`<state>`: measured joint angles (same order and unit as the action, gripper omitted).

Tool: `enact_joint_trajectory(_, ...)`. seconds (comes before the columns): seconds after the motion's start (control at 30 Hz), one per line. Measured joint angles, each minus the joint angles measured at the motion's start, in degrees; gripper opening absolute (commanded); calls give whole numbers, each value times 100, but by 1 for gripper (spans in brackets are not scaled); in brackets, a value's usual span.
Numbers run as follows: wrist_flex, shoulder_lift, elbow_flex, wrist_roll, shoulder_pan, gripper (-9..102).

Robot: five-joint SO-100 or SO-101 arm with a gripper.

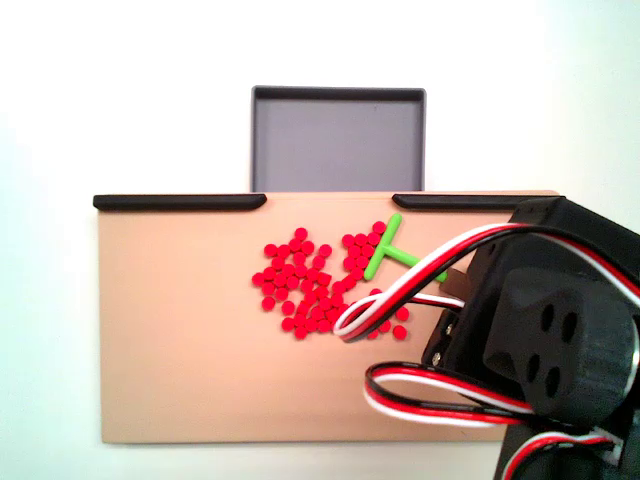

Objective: Push granules from right to the grey container

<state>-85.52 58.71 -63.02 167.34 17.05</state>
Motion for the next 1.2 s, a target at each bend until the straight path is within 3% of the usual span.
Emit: enact_joint_trajectory(1.2, 0, 35, 0, -316, -105, 0)
